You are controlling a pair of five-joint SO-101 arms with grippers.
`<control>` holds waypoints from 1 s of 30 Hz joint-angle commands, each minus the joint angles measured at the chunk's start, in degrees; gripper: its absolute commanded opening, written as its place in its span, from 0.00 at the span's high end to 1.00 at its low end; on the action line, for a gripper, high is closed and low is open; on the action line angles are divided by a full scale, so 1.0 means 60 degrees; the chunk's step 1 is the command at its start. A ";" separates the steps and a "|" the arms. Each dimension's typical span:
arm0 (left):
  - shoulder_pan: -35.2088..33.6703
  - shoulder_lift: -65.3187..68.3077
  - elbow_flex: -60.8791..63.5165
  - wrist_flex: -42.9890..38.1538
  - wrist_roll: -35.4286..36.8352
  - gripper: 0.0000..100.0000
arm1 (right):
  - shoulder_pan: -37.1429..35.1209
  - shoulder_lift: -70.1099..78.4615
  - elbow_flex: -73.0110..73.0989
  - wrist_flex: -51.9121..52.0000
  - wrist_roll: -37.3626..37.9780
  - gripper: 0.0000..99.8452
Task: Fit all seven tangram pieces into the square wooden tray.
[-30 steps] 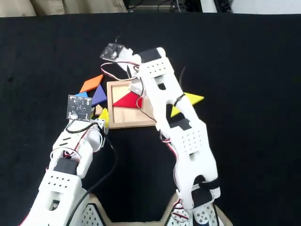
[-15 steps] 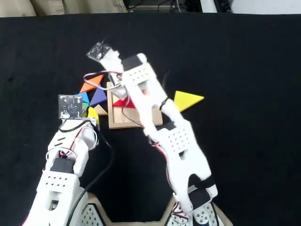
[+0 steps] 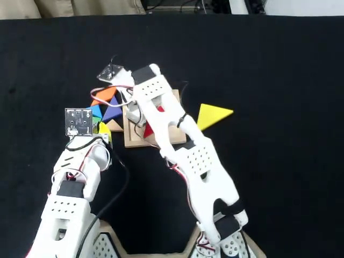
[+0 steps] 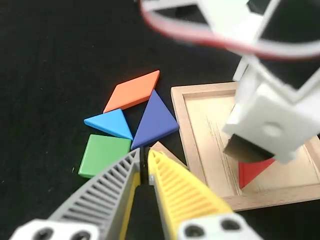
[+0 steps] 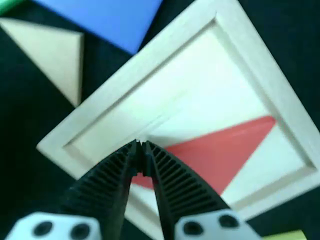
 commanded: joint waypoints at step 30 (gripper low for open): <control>0.0022 -0.0161 -0.0095 -0.0234 0.0029 0.96 | 0.1275 -0.2938 0.4447 -0.0352 0.4586 0.73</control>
